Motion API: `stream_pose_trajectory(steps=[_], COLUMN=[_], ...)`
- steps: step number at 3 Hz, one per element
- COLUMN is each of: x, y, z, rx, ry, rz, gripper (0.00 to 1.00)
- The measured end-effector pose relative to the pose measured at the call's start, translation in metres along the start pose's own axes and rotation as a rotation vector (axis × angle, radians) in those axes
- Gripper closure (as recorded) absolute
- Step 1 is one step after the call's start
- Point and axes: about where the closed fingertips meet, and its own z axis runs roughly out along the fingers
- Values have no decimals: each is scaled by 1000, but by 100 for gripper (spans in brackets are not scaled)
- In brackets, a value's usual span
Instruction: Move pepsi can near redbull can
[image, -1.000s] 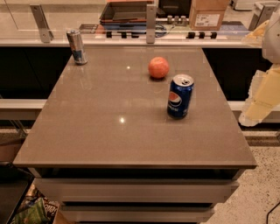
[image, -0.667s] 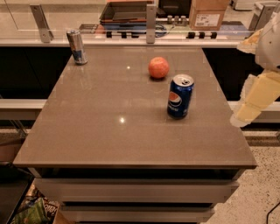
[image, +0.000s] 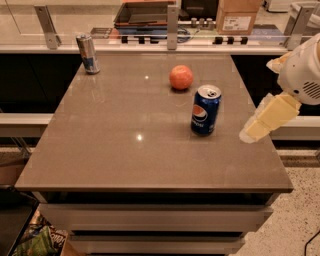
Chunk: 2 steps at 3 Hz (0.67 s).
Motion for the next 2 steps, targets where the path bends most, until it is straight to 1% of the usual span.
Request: stream_pose_trajectory(steps=[1,2], x=[3,1], y=[-8,-17], z=[13,25], rx=[47,77], ry=[-88,-165], rz=[86,137], gripper=[0,0])
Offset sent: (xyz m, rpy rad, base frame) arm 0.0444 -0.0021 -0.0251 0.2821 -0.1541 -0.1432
